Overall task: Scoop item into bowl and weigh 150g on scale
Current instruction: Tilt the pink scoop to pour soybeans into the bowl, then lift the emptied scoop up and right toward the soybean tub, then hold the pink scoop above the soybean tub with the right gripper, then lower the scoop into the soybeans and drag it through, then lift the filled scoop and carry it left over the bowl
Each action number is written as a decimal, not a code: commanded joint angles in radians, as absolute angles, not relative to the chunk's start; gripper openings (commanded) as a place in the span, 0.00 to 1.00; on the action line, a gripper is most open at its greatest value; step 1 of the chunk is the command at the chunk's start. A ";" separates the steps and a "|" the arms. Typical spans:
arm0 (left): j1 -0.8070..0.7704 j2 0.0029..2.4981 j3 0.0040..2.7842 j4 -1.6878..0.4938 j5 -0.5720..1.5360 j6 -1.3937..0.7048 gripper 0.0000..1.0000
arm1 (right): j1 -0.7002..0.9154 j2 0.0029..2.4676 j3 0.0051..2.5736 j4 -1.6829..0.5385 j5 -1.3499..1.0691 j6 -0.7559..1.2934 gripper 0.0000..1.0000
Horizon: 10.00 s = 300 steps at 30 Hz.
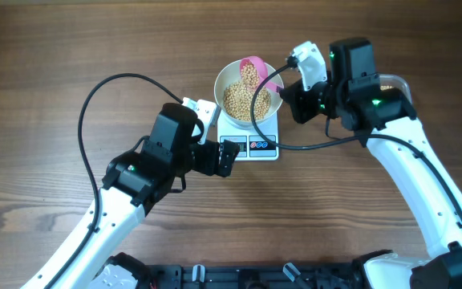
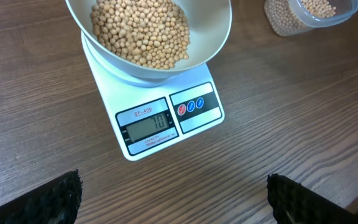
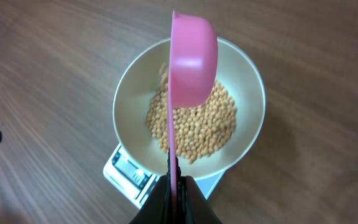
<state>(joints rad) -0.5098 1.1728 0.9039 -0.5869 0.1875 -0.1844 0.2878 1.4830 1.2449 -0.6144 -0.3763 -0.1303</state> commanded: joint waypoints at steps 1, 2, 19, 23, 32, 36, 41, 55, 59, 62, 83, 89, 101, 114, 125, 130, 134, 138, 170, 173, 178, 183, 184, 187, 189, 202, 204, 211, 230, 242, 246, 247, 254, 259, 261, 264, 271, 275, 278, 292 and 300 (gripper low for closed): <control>-0.514 1.174 0.903 -0.587 0.182 -0.165 1.00 | 0.297 1.468 1.240 -0.581 -0.337 -0.157 0.04; -0.514 1.174 0.903 -0.587 0.182 -0.165 1.00 | 0.297 1.468 1.240 -0.577 -0.337 -0.157 0.04; -0.514 1.174 0.903 -0.587 0.182 -0.165 1.00 | 0.297 1.468 1.240 -0.554 -0.246 -0.261 0.04; -0.514 1.174 0.903 -0.587 0.182 -0.165 1.00 | 0.302 1.468 1.240 -0.558 -0.243 -0.294 0.04; -0.514 1.174 0.903 -0.587 0.182 -0.165 1.00 | 0.391 1.468 1.240 -0.559 -0.081 -0.400 0.04; -0.514 1.174 0.903 -0.587 0.182 -0.165 1.00 | 0.432 1.468 1.240 -0.558 0.008 -0.425 0.04; -0.514 1.174 0.903 -0.587 0.182 -0.165 1.00 | 0.467 1.467 1.240 -0.558 0.060 -0.492 0.04; -0.514 1.174 0.903 -0.587 0.182 -0.165 1.00 | 0.496 1.466 1.240 -0.570 0.050 -0.190 0.04; -0.514 1.174 0.903 -0.587 0.182 -0.165 1.00 | 0.493 1.462 1.240 -0.586 -0.038 -0.089 0.04; -0.514 1.174 0.903 -0.587 0.182 -0.165 1.00 | 0.486 1.446 1.240 -0.592 -0.055 -0.035 0.04; -0.514 1.174 0.903 -0.587 0.182 -0.165 1.00 | -0.056 1.309 1.240 -0.746 -0.222 -0.092 0.04; -0.514 1.174 0.903 -0.587 0.182 -0.165 1.00 | -0.185 1.309 1.240 -0.794 -0.267 -0.114 0.04; -0.514 1.174 0.903 -0.587 0.182 -0.165 1.00 | -0.273 1.345 1.239 -0.817 -0.241 -0.315 0.04; -0.514 1.174 0.903 -0.587 0.182 -0.165 1.00 | -0.273 1.462 1.240 -0.899 -0.122 -0.340 0.04; -0.514 1.174 0.903 -0.587 0.182 -0.165 1.00 | -0.273 1.471 1.238 -0.839 0.059 -0.348 0.04; -0.514 1.174 0.903 -0.587 0.182 -0.165 1.00 | -0.272 1.509 1.237 -0.828 0.101 -0.334 0.04; -0.514 1.174 0.903 -0.587 0.182 -0.165 1.00 | -0.271 1.531 1.237 -0.834 0.101 -0.329 0.04; -0.514 1.174 0.903 -0.587 0.182 -0.165 1.00 | -0.253 1.539 1.237 -0.835 0.101 -0.329 0.04; -0.514 1.174 0.903 -0.587 0.182 -0.165 1.00 | -0.083 1.598 1.236 -0.939 -0.037 -0.310 0.04; -0.514 1.174 0.903 -0.587 0.182 -0.165 1.00 | -0.083 1.598 1.236 -0.935 -0.093 -0.310 0.04; -0.514 1.174 0.903 -0.587 0.182 -0.165 1.00 | -0.086 1.598 1.236 -0.936 -0.129 -0.302 0.04; -0.514 1.174 0.903 -0.587 0.182 -0.165 1.00 | -0.102 1.598 1.236 -0.933 -0.133 -0.266 0.04; -0.514 1.174 0.903 -0.587 0.182 -0.165 1.00 | -0.107 1.598 1.236 -0.931 -0.133 -0.256 0.04; -0.514 1.174 0.903 -0.587 0.182 -0.165 1.00 | -0.137 1.598 1.236 -0.931 -0.158 -0.233 0.04; -0.514 1.174 0.903 -0.587 0.182 -0.165 1.00 | -0.164 1.598 1.236 -0.931 -0.215 -0.232 0.04; -0.514 1.174 0.903 -0.587 0.182 -0.165 1.00 | -0.344 1.598 1.236 -0.933 -0.495 -0.226 0.04; -0.514 1.174 0.903 -0.587 0.182 -0.165 1.00 | -0.360 1.598 1.236 -0.932 -0.495 -0.207 0.04; -0.514 1.174 0.903 -0.587 0.182 -0.165 1.00 | -0.411 1.617 1.236 -0.933 -0.511 -0.179 0.04; -0.514 1.174 0.903 -0.587 0.182 -0.165 1.00 | -0.583 1.692 1.236 -0.928 -0.826 -0.154 0.04; -0.514 1.174 0.903 -0.587 0.182 -0.165 1.00 | -0.685 1.692 1.236 -0.941 -0.935 -0.154 0.04; -0.514 1.174 0.903 -0.587 0.182 -0.165 1.00 | -0.693 1.692 1.236 -0.949 -1.016 -0.155 0.04; -0.514 1.174 0.903 -0.587 0.182 -0.165 1.00 | -0.693 1.692 1.236 -0.949 -1.037 -0.155 0.04; -0.514 1.174 0.903 -0.587 0.182 -0.165 1.00 | -0.693 1.691 1.236 -0.959 -1.077 -0.157 0.04; -0.514 1.174 0.903 -0.587 0.182 -0.165 1.00 | -0.693 1.691 1.236 -0.967 -1.170 -0.157 0.04; -0.514 1.174 0.903 -0.587 0.182 -0.165 1.00 | -0.693 1.691 1.236 -0.978 -1.213 -0.157 0.04; -0.514 1.174 0.903 -0.587 0.182 -0.165 1.00 | -0.692 1.691 1.236 -1.016 -1.296 -0.157 0.04; -0.514 1.174 0.903 -0.587 0.182 -0.165 1.00 | -0.645 1.691 1.236 -1.037 -1.335 -0.157 0.04; -0.514 1.174 0.903 -0.587 0.182 -0.165 1.00 | -0.607 1.691 1.236 -1.033 -1.391 -0.157 0.04; -0.514 1.174 0.903 -0.587 0.182 -0.165 1.00 | -0.564 1.691 1.236 -1.033 -1.401 -0.154 0.04; -0.514 1.174 0.903 -0.587 0.182 -0.165 1.00 | -0.241 1.691 1.236 -0.842 -1.401 0.083 0.04; -0.514 1.174 0.903 -0.587 0.182 -0.165 1.00 | -0.085 1.690 1.236 -0.527 -1.304 0.273 0.04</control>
